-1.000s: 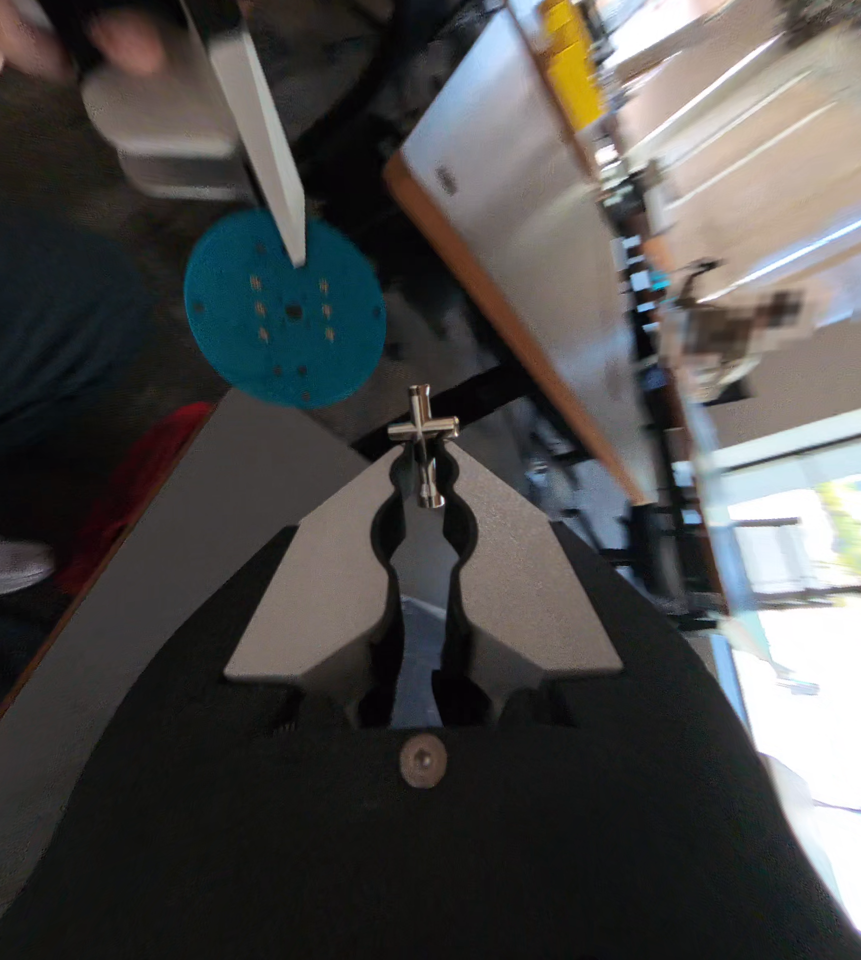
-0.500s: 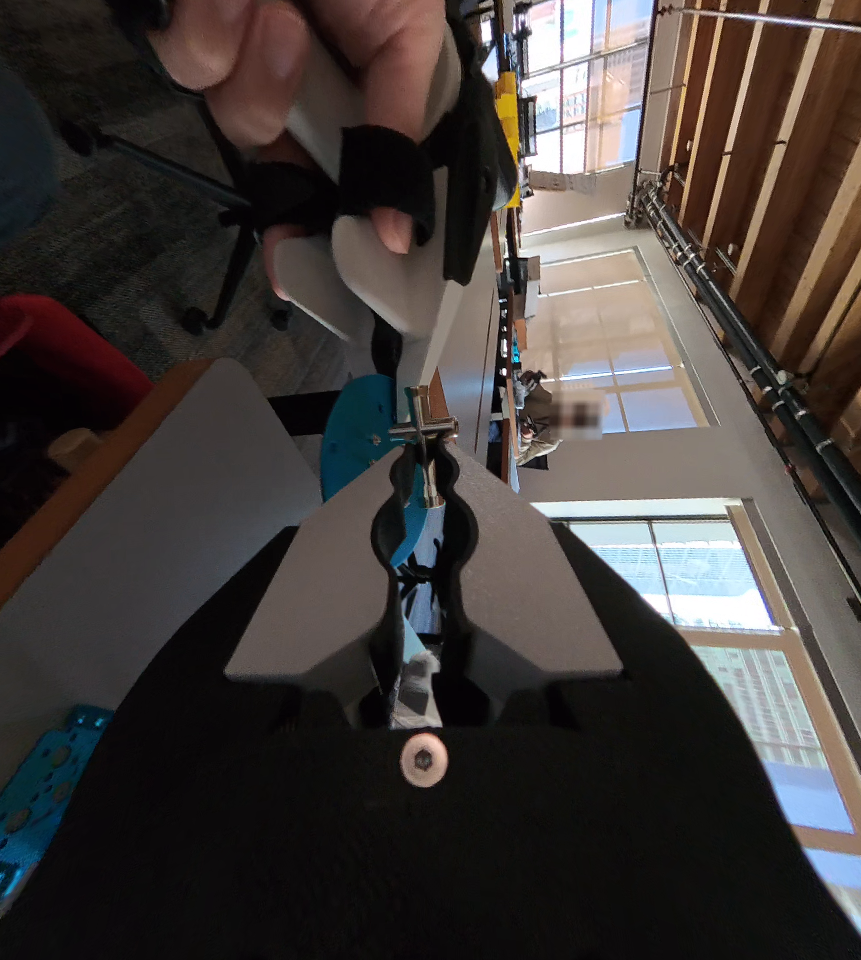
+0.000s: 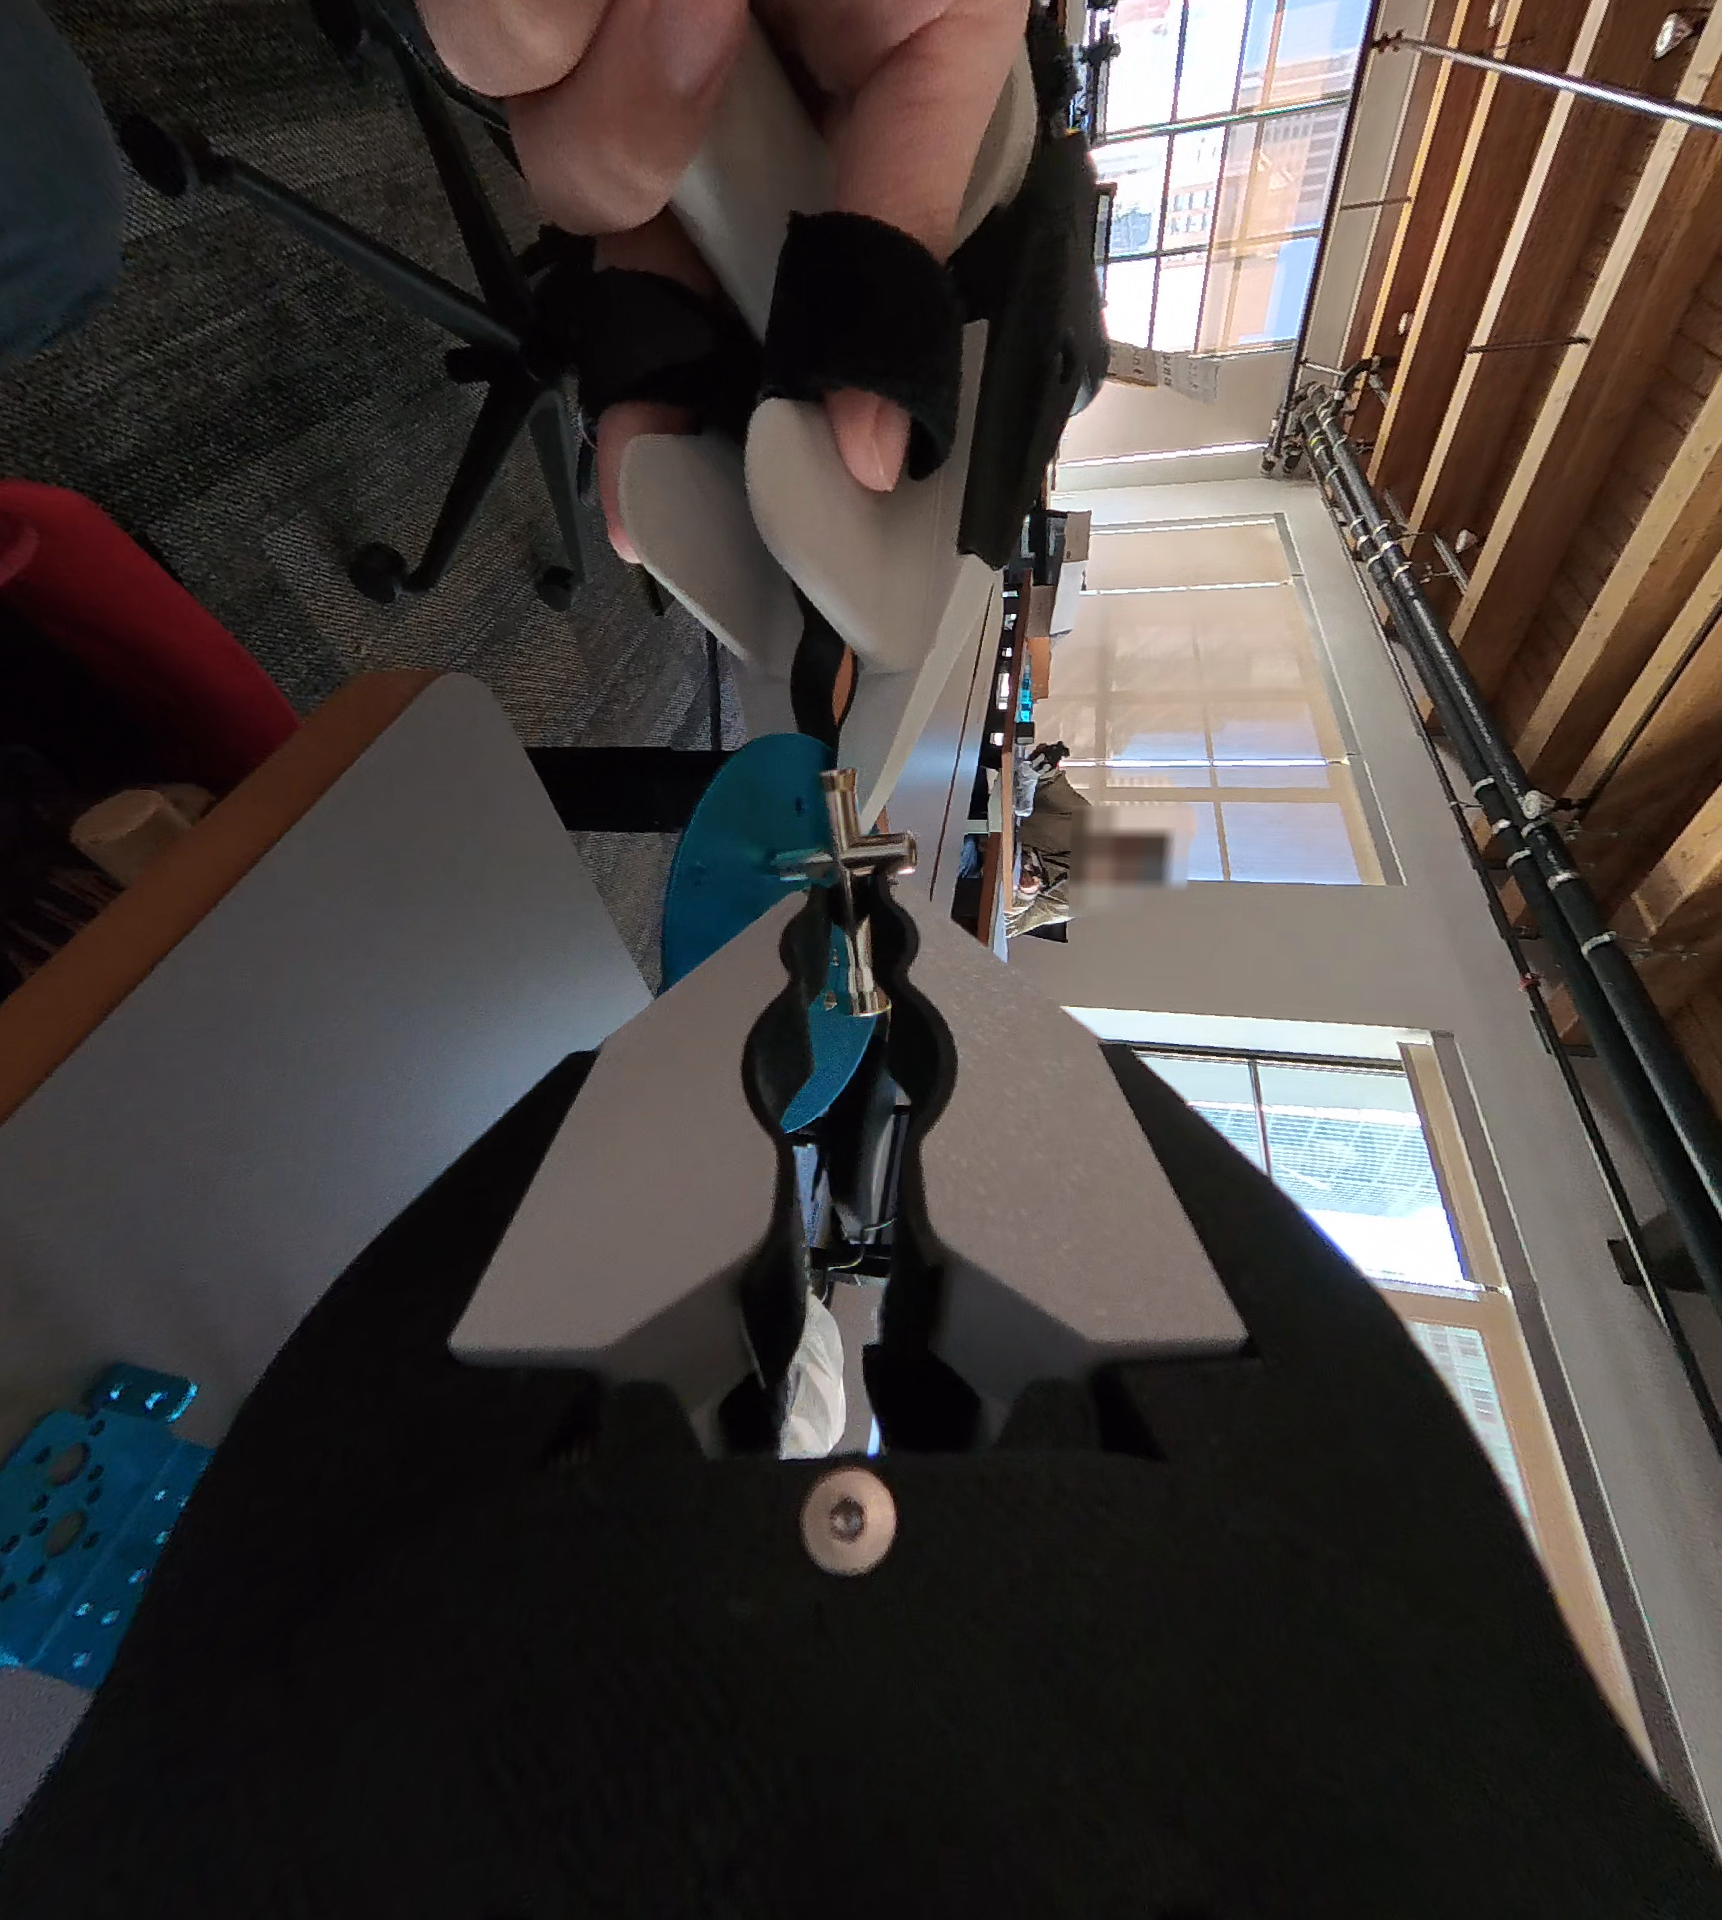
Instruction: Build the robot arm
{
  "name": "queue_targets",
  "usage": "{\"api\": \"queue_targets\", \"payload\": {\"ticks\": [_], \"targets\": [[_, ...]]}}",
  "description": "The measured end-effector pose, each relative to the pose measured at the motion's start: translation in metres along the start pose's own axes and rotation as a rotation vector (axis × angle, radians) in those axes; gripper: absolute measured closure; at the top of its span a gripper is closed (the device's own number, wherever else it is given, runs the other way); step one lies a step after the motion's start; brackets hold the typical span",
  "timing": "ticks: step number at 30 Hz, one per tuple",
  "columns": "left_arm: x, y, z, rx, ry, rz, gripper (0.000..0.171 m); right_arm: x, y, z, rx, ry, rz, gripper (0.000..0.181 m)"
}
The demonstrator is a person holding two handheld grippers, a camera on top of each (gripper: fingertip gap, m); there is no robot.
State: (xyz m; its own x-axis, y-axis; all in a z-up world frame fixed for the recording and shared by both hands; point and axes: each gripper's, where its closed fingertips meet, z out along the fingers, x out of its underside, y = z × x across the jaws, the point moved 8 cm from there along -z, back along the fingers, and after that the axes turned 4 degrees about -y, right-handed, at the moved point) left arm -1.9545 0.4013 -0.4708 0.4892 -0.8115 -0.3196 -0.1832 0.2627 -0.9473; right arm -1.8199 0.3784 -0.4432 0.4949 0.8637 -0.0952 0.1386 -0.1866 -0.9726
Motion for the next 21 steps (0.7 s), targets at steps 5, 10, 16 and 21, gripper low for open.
{"api": "queue_targets", "payload": {"ticks": [5, 10, 16, 21], "targets": [[0.0021, 0.0006, -0.0005, 0.015, 0.0, -0.037, 0.169, -0.0006, -0.0002, -0.0017, 0.003, -0.017, -0.015, 0.176], [0.002, 0.005, 0.0, -0.004, -0.011, -0.051, 0.169, 0.0017, -0.0003, 0.0002, -0.07, -0.009, 0.033, 0.176], [0.0008, 0.0055, 0.0007, -0.025, -0.017, -0.041, 0.169, 0.0041, -0.0041, 0.0013, -0.146, -0.025, 0.154, 0.175], [0.0019, 0.0083, 0.0019, -0.058, -0.014, -0.028, 0.169, 0.0073, -0.009, 0.0046, -0.26, -0.055, 0.359, 0.172]]}}
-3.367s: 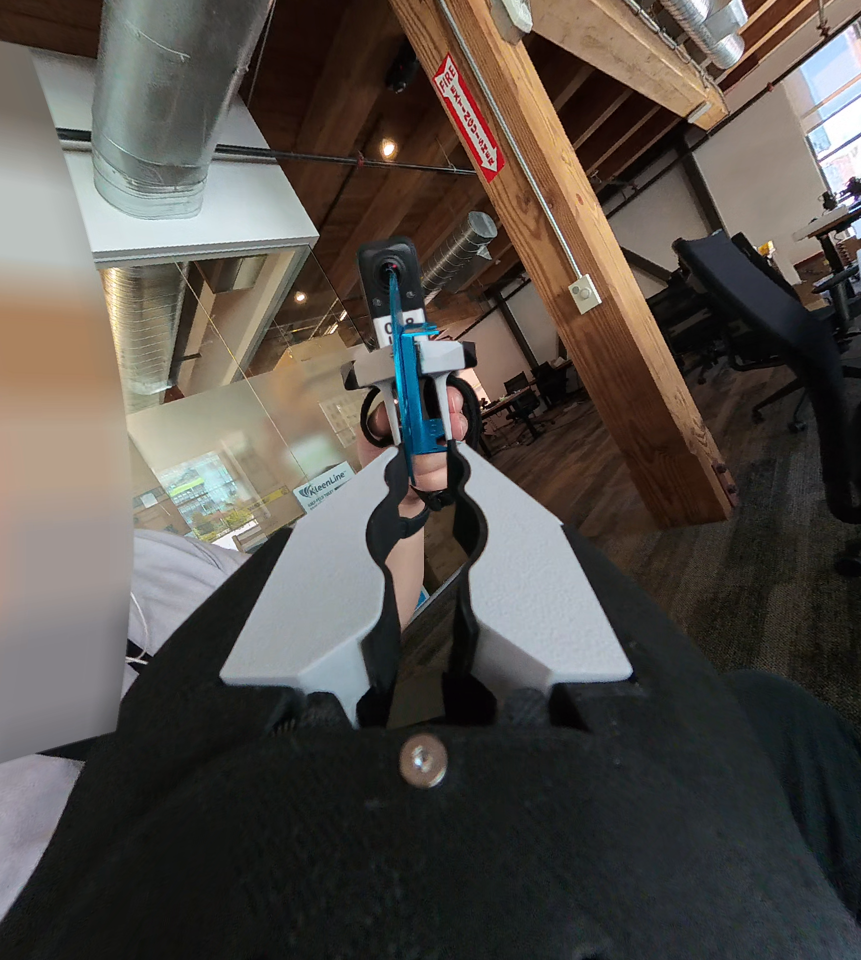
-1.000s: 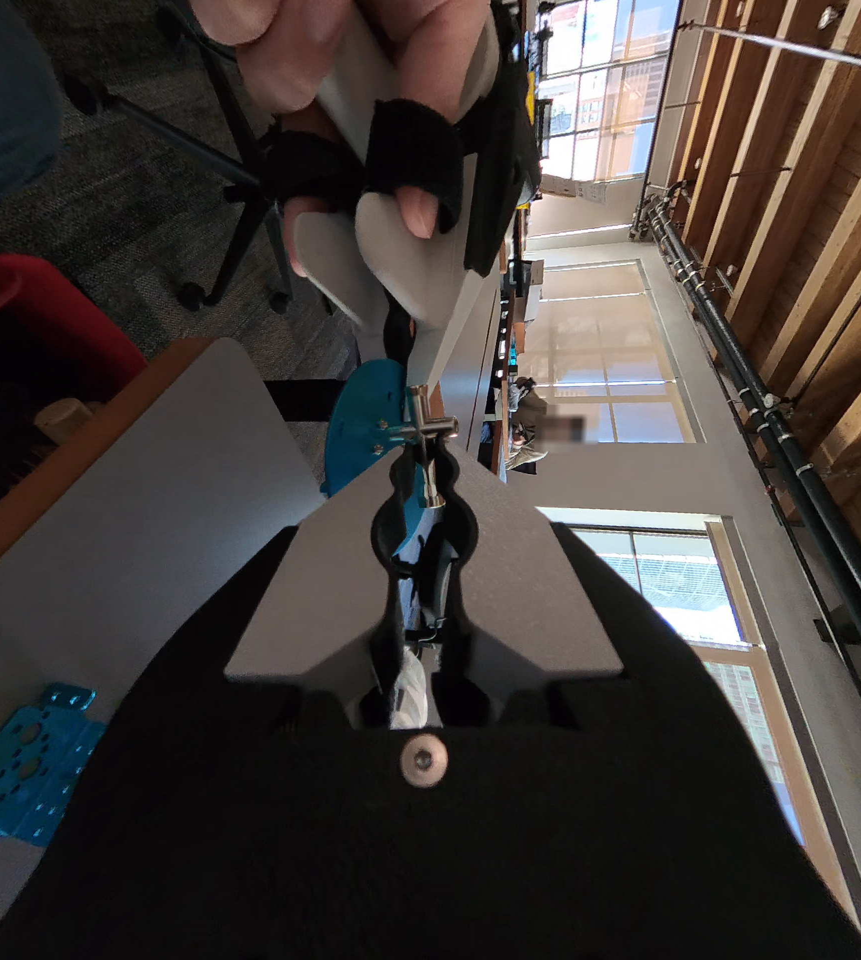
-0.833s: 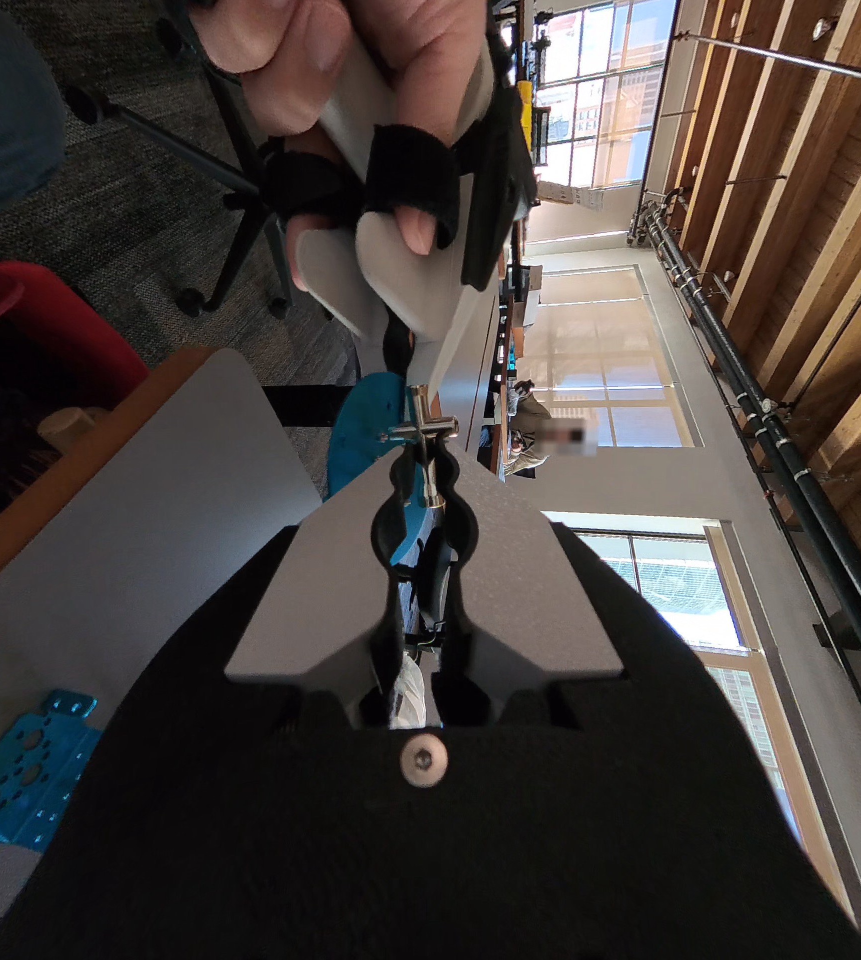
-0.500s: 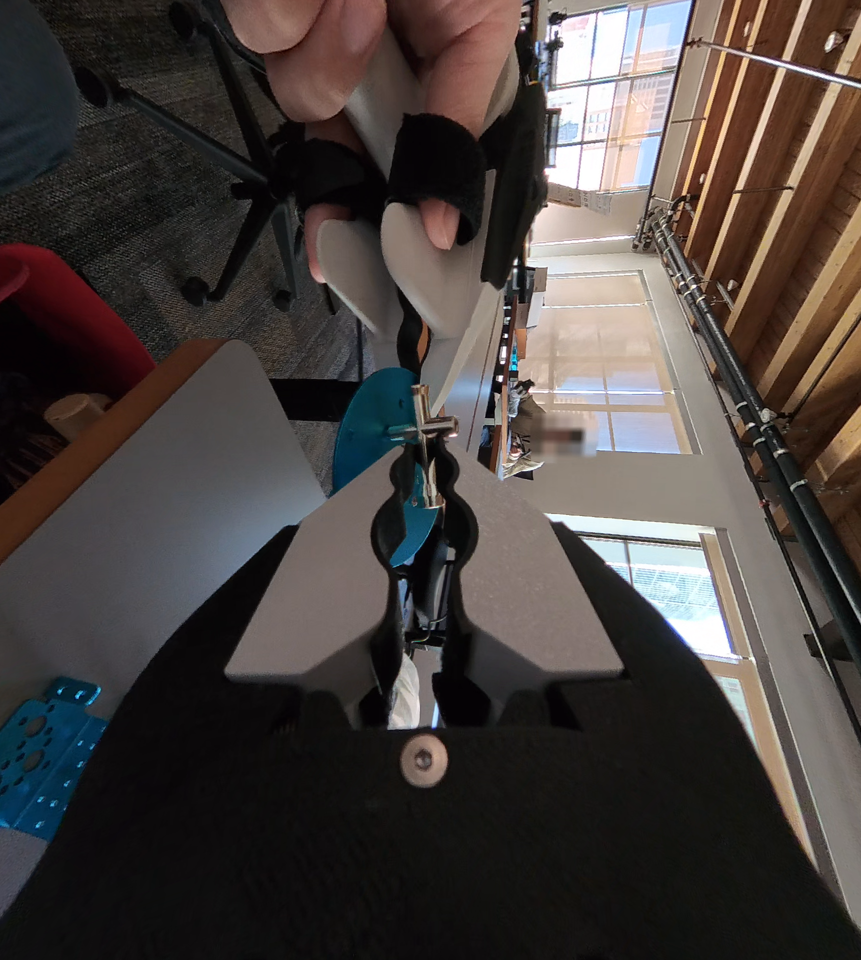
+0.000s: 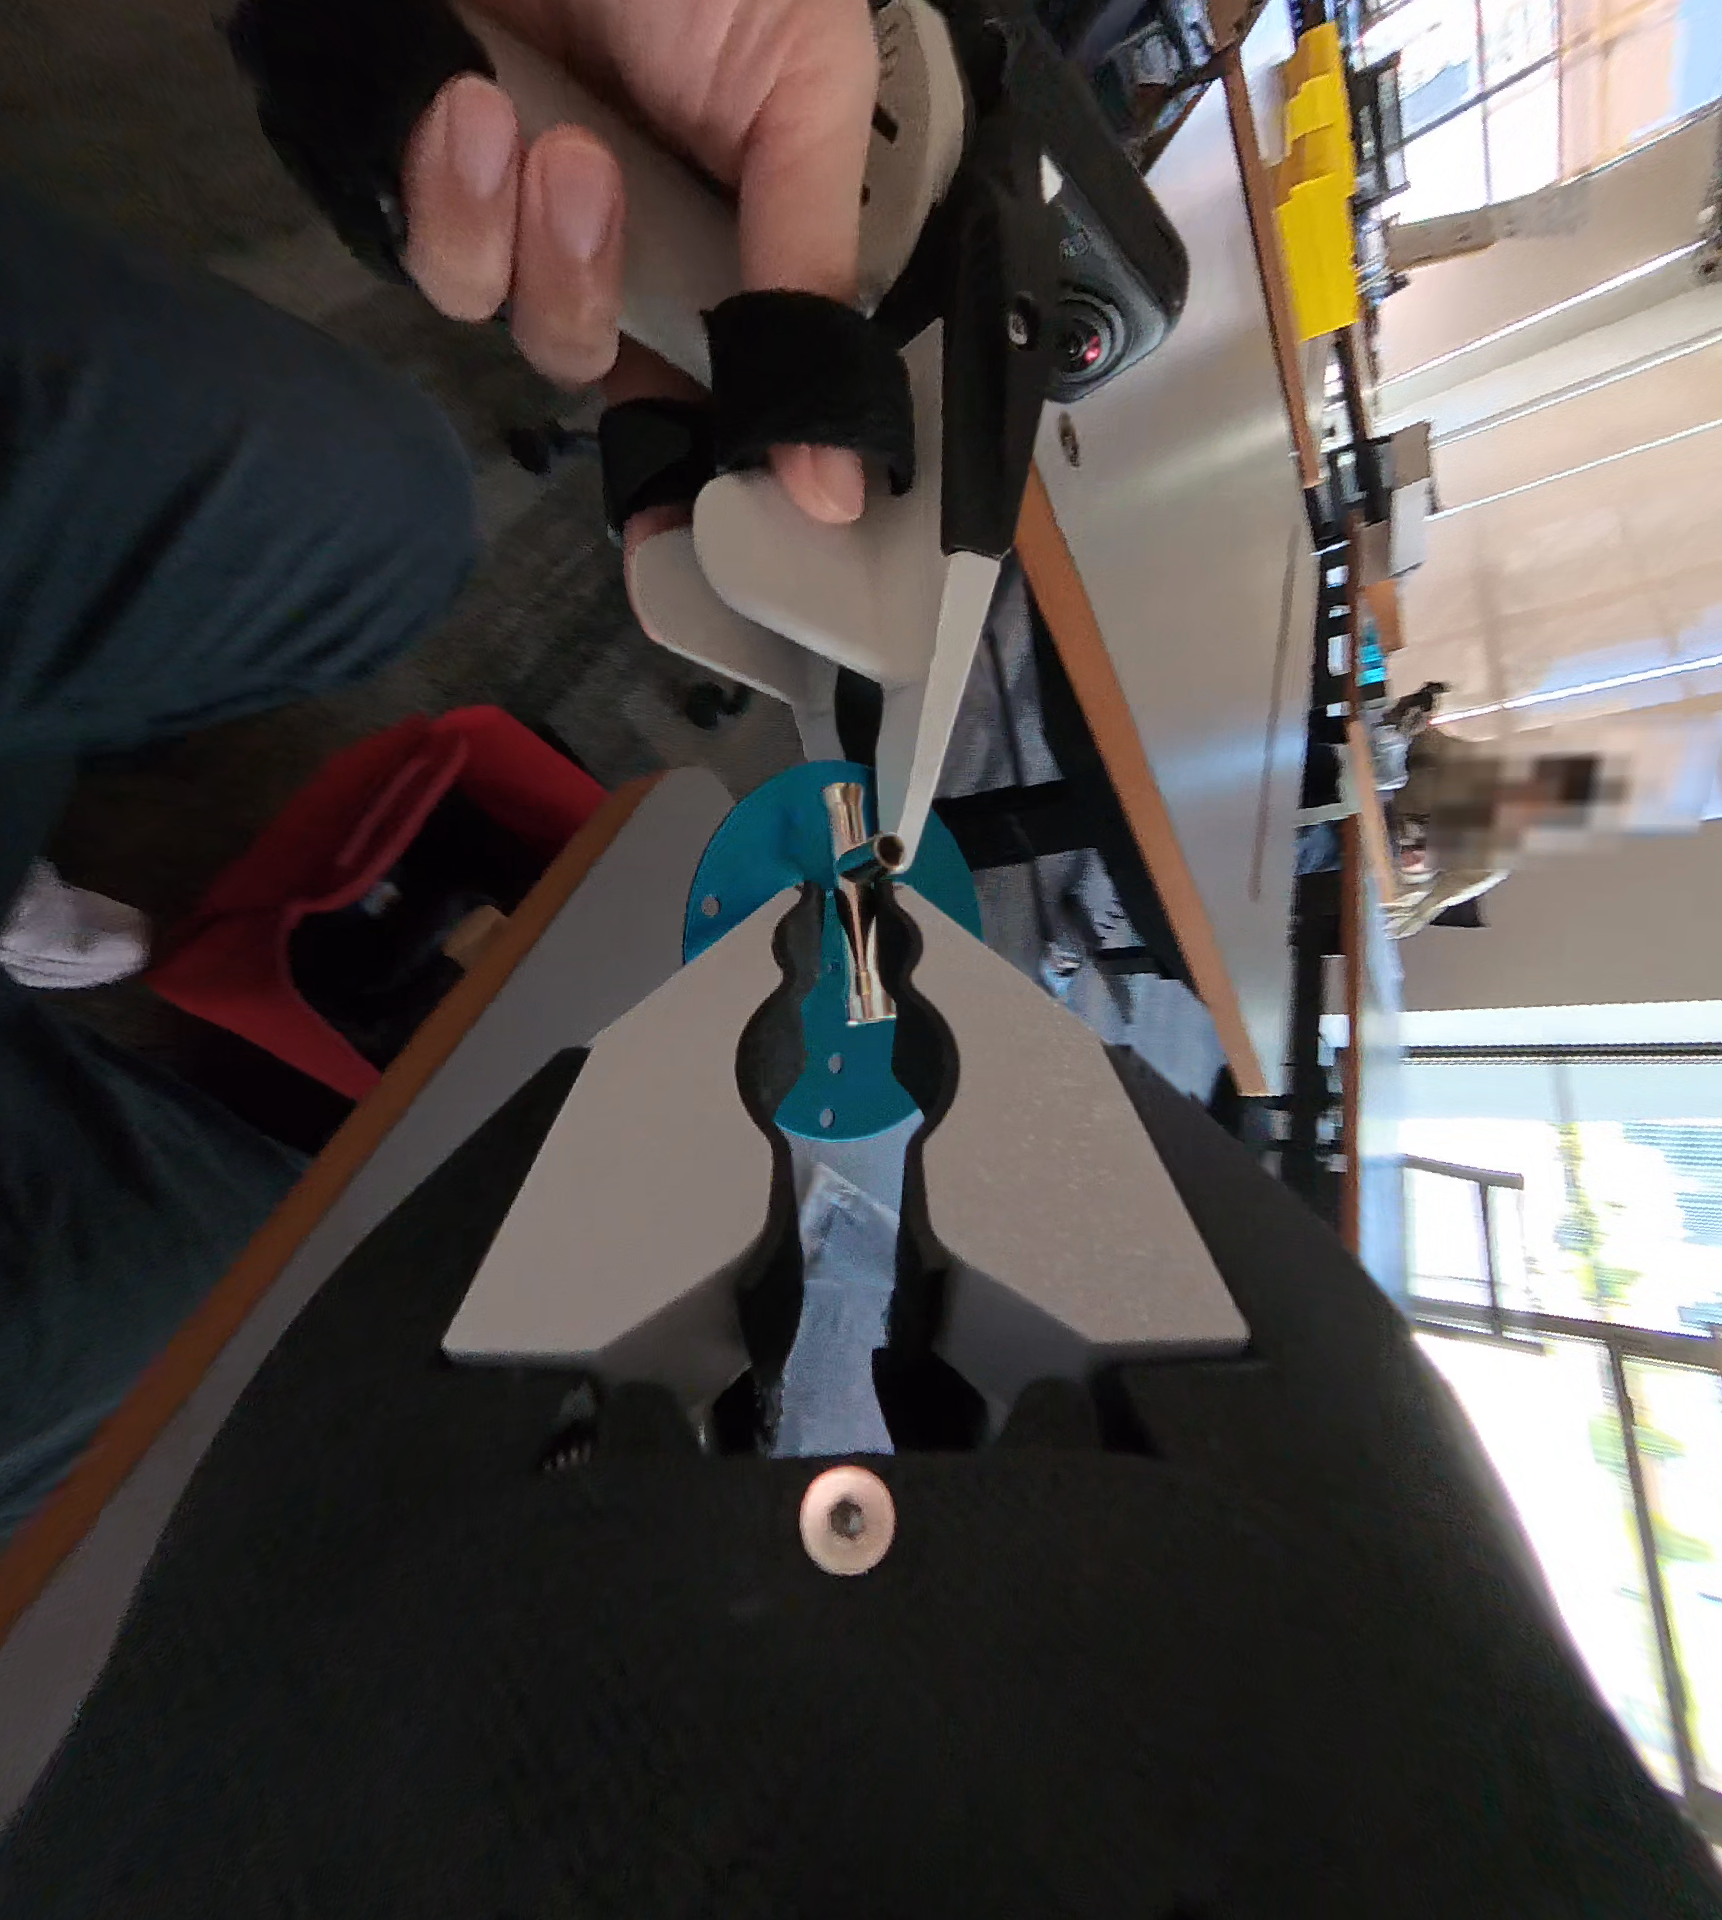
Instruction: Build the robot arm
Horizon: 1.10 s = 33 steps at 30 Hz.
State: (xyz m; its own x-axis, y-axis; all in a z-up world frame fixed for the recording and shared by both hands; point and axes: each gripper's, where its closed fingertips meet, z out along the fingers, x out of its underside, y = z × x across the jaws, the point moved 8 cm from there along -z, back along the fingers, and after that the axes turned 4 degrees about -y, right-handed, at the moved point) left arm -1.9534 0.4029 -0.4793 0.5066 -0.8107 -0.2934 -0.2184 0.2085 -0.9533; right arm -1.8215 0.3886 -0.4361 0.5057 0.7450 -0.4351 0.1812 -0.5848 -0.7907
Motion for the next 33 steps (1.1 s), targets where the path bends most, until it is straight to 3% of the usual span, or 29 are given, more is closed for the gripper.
{"api": "queue_targets", "payload": {"ticks": [8, 19, 33], "targets": [[0.001, 0.005, 0.002, -0.038, 0.004, 0.004, 0.169, 0.003, -0.002, 0.008, -0.136, 0.0, 0.213, 0.174], [0.004, 0.004, 0.004, -0.06, 0.022, 0.032, 0.169, 0.007, -0.013, 0.01, -0.258, 0.051, 0.367, 0.174], [0.007, 0.004, 0.007, -0.124, 0.056, 0.066, 0.169, 0.008, -0.015, 0.013, -0.415, 0.189, 0.321, 0.174]]}}
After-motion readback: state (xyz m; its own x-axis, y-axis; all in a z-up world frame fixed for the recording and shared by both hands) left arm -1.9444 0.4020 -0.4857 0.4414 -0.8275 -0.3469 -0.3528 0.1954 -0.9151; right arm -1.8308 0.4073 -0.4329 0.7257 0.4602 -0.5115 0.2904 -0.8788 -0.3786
